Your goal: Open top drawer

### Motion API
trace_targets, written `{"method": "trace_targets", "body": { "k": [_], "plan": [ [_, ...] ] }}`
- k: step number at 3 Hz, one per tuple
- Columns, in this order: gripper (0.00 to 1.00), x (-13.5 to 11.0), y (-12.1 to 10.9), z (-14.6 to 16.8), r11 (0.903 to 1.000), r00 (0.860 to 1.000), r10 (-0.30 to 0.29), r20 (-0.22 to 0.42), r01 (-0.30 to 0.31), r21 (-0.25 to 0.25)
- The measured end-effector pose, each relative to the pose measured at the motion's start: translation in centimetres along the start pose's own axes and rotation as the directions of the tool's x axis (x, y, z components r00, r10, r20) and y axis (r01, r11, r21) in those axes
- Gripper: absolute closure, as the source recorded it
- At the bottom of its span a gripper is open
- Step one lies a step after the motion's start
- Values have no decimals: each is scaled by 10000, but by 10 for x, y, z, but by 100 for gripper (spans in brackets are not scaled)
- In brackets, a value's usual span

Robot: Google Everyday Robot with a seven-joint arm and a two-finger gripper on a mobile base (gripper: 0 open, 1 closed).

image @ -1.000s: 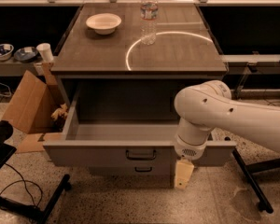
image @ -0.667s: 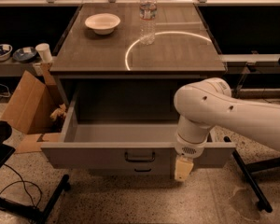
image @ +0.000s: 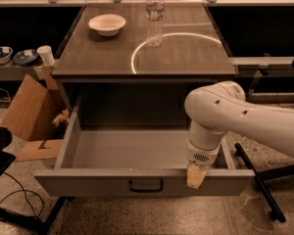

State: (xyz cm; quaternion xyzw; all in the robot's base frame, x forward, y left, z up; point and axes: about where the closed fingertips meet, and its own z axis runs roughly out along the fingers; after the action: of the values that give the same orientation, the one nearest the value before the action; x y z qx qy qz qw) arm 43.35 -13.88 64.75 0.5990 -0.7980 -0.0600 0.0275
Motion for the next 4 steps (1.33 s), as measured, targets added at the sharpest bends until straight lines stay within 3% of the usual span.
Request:
{"method": "trace_targets", "body": {
  "k": [1, 2, 4],
  "plan": [
    [100, 15, 26, -7, 9995, 9995, 274, -186, -271, 150],
    [100, 16, 29, -5, 9994, 9993, 310, -210, -307, 167],
    [100, 26, 57, -7, 9973, 9964, 723, -437, -718, 128]
  ]
}}
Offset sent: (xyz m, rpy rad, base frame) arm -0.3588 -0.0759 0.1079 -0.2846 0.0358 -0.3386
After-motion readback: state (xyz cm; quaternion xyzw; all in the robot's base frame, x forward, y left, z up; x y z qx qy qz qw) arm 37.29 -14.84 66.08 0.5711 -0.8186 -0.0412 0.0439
